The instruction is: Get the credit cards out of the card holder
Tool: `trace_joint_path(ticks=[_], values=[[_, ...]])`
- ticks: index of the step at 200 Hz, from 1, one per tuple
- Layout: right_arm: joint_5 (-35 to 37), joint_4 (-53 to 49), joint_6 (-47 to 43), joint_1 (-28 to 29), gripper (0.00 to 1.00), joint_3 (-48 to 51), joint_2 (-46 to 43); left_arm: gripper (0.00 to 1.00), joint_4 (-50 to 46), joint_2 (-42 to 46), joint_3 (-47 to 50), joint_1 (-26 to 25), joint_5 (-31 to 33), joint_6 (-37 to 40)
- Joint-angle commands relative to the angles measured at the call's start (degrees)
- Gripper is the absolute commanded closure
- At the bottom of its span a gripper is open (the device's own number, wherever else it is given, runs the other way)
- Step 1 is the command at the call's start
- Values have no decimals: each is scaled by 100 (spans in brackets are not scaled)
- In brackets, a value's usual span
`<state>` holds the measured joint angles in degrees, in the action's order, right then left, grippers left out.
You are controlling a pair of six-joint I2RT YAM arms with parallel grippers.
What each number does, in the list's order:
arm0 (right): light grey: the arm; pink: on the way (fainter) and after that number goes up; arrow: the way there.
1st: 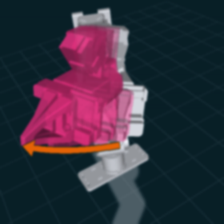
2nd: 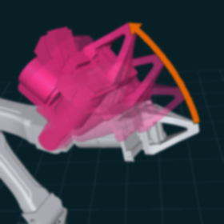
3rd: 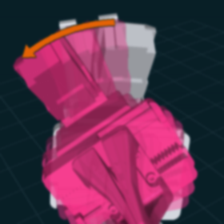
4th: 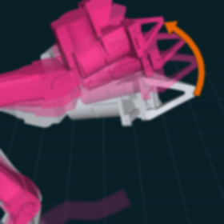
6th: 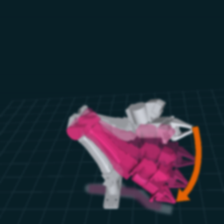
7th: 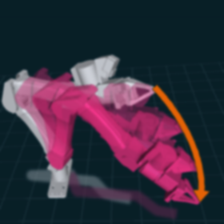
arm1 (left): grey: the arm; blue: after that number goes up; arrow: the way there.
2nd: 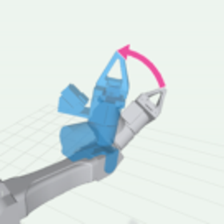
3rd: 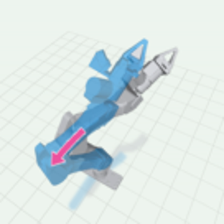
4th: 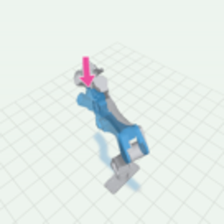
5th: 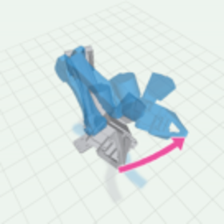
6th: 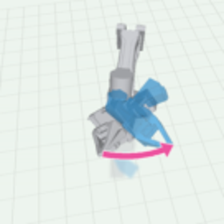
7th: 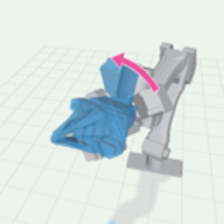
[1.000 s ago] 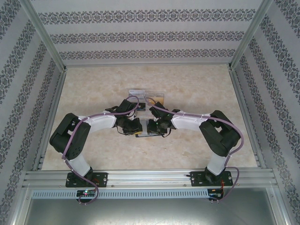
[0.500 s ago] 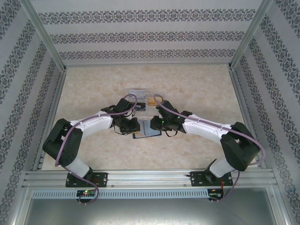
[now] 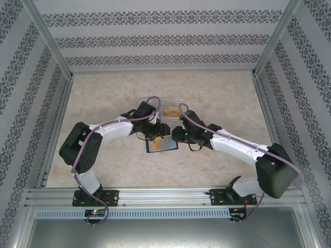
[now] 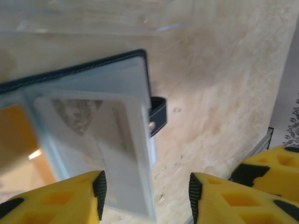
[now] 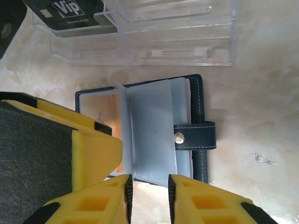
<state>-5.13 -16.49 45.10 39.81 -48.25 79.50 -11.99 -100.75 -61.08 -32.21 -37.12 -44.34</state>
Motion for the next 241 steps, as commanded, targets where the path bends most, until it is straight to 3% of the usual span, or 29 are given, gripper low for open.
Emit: trace_joint_path(ticks=[1,44,86,144,241], values=[[154,-135,12,-104,71,139,-146,44,382,-177,-132,-88,-196,-264],[-56,-143,-198,-76,70,-39,132,46,672,267,475,219,264,-759],[-155,-169,-265,69,77,-403,819,56,359,743,894,285,706,-775],[-48,-214,-101,139,82,-784,1608,64,776,826,1157,249,528,-1121],[-46,-281,-56,123,79,-806,2003,67,977,371,1064,160,481,-1129]])
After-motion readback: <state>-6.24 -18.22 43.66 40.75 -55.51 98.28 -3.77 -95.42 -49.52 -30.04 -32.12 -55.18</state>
